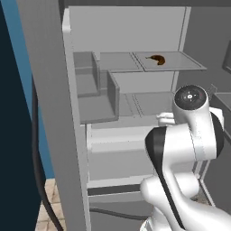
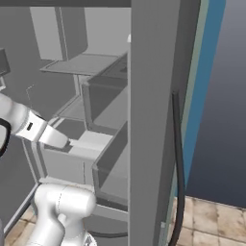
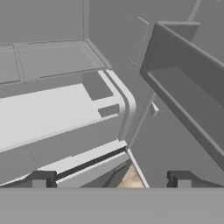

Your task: Pick up both bananas from the fridge and place them inside the tupperware on the counter.

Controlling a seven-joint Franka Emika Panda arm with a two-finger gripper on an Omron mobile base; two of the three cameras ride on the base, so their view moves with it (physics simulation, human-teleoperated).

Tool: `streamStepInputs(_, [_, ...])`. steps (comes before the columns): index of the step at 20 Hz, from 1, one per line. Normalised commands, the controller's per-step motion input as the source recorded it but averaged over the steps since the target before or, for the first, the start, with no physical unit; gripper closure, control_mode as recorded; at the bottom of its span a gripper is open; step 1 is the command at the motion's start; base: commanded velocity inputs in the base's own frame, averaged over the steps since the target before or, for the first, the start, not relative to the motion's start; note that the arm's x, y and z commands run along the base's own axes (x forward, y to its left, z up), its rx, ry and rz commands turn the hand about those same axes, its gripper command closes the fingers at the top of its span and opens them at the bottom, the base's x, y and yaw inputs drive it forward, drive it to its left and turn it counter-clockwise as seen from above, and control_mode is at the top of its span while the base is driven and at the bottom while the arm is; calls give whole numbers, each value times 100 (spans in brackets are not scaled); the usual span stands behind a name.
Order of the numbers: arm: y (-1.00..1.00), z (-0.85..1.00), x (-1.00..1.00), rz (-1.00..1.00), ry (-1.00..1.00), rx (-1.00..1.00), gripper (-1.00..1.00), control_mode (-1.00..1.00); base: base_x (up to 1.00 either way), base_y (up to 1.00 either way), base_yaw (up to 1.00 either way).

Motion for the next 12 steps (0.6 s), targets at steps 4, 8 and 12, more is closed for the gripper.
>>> streamStepInputs(4, [0,0,0,0,0,0,-100,100,57,0,-3])
streamStepInputs(8, [0,3,40,1,0,25,-100,-100,14,0,0])
streamStepInputs(12, [0,32,33,9,-8,33,-100,-100,0,0,0])
